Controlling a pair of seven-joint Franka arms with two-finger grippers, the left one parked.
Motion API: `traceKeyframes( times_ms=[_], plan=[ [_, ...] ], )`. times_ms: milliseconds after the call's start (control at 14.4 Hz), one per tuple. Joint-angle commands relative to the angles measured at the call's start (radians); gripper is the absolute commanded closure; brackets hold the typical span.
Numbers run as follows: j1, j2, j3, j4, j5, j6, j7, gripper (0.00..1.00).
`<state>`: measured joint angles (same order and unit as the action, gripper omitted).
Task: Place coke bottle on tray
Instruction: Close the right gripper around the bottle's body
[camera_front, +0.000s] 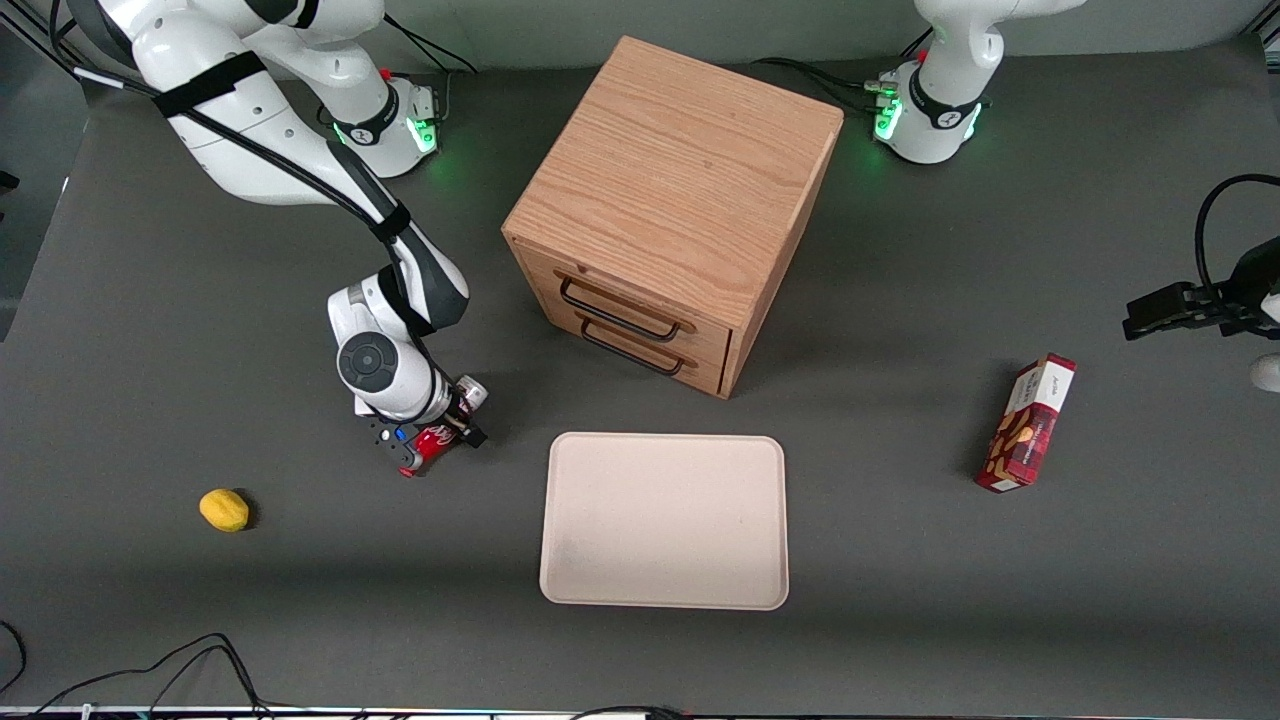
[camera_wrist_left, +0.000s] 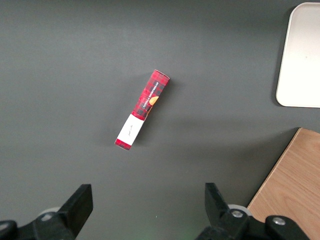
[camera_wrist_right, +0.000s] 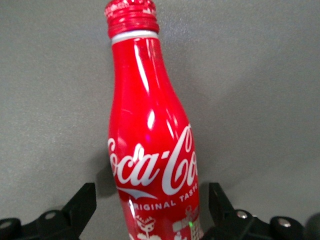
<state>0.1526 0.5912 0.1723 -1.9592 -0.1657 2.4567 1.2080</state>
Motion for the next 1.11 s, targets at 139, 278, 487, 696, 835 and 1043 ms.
traceKeyframes(
  times_ms=[139,278,487,696,835,1043],
  plan=[
    [0.002,-0.001,-0.002,-0.009,-0.038,0.024,0.044,0.0],
    [0.002,-0.005,-0.002,-0.01,-0.038,0.022,0.044,0.71],
    [0.001,-0.005,-0.002,-0.007,-0.038,0.019,0.042,1.0],
    [0.001,-0.014,-0.001,-0.006,-0.04,0.011,0.036,1.0],
    [0.001,-0.042,-0.001,0.002,-0.04,-0.011,0.025,1.0],
    [0.002,-0.117,0.007,0.063,-0.04,-0.167,-0.008,1.0]
  ],
)
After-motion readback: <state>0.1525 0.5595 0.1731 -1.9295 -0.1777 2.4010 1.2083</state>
